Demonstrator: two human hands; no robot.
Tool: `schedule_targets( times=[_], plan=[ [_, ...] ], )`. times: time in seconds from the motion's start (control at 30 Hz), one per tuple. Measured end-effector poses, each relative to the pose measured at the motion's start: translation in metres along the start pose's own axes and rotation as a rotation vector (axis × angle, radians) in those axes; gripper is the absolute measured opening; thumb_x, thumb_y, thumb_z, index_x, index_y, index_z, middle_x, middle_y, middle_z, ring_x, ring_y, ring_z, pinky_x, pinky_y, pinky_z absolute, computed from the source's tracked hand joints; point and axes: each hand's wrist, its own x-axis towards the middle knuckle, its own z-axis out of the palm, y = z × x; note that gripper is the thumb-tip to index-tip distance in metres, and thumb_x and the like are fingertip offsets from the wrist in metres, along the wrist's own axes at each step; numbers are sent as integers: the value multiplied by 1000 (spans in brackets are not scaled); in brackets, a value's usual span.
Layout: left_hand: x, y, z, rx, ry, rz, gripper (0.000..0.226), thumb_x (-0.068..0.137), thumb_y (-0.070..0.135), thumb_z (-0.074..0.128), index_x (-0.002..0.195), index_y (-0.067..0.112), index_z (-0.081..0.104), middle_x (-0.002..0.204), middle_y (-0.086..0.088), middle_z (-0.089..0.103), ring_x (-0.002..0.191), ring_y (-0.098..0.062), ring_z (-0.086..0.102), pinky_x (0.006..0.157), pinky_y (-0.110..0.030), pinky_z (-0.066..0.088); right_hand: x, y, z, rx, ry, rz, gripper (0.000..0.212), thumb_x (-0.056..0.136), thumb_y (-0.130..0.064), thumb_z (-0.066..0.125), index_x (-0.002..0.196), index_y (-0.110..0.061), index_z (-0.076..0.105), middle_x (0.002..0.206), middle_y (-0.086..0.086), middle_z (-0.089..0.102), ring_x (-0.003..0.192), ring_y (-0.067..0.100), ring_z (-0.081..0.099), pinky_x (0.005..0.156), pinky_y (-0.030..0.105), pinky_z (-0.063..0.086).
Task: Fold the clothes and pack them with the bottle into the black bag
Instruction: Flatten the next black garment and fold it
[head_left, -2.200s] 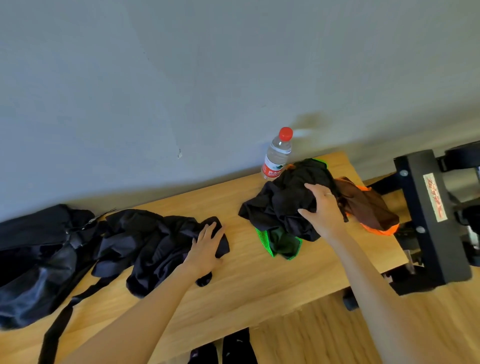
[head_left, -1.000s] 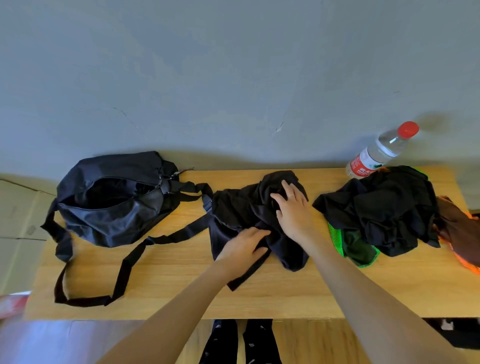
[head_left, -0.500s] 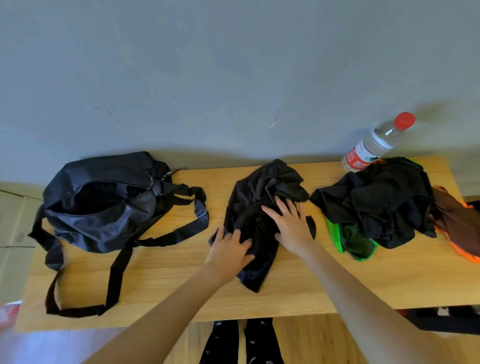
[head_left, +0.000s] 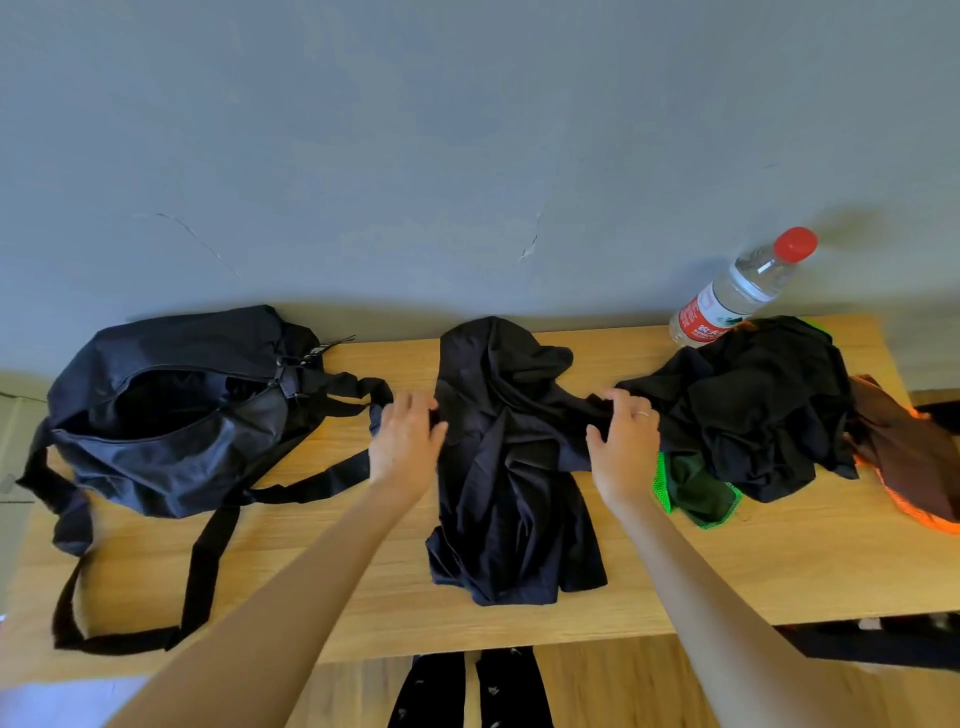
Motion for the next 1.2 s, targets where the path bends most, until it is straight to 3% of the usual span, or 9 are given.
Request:
schedule_targets(
  times=[0.13,0.3,0.47,0.63,0.77,0.9,1.0,1.1,1.2],
  plan=[
    [24,-4,0,-94,-40,-188,34,92,26,57,123,13,49,120,-6,57,107,-25,56,79,-38,50,-8,15,3,81,28,193,26,85,-14,67,105,-7,52,100,13,56,98,32,52,73,42,48],
    [31,6,4,-53,-101,-235,22,90,23,61,110,13,58,102,-8,65,97,-29,61,76,-39,51,-16,10,12,54,-83,320,47,82,-29,71,116,-4,49,115,15,49,107,32,48,80,39,45],
    [29,0,3,-206,-82,-203,6,90,19,62,92,14,59,93,-3,61,90,-22,60,74,-36,50,0,1,15,40,-173,199,19,85,-16,66,99,-6,58,111,13,47,103,30,49,79,35,45],
    [27,-13,-8,-443,-76,-204,10,89,12,62,83,14,54,85,-1,60,84,-18,58,73,-29,46,31,-16,-4,202,-135,126,14,92,-17,57,100,-7,51,94,8,57,85,25,51,70,33,39],
    [23,-30,-16,-599,-5,-249,10,89,12,62,94,11,54,98,-5,59,96,-19,57,78,-34,51,60,-34,-28,497,-15,96,12,91,-3,54,102,-1,52,91,7,55,84,20,52,77,32,43],
    [23,-41,-20,-650,-18,-301,27,87,14,65,111,10,53,110,-9,58,100,-22,57,67,-30,53,74,-38,-36,738,-104,167,38,91,-2,55,127,-8,45,114,8,54,103,16,52,86,23,41],
    [21,-44,-20,-683,-45,-321,36,86,11,66,118,8,51,110,-12,59,99,-24,59,69,-31,55,61,-30,-26,608,-146,173,47,91,-4,57,134,-11,40,135,9,47,126,20,44,99,28,35],
    [18,-45,-22,-728,-41,-343,38,87,6,64,122,7,51,103,-9,58,94,-20,59,58,-20,53,45,-14,-11,501,-138,261,46,89,-7,60,132,-7,42,127,14,52,119,28,50,95,30,40],
    [15,-50,-21,-733,-27,-350,37,87,5,63,123,6,53,106,-13,59,95,-21,61,62,-22,54,40,-3,-1,387,-157,262,44,86,-8,65,125,-5,47,122,17,53,115,34,50,96,45,46]
  ],
)
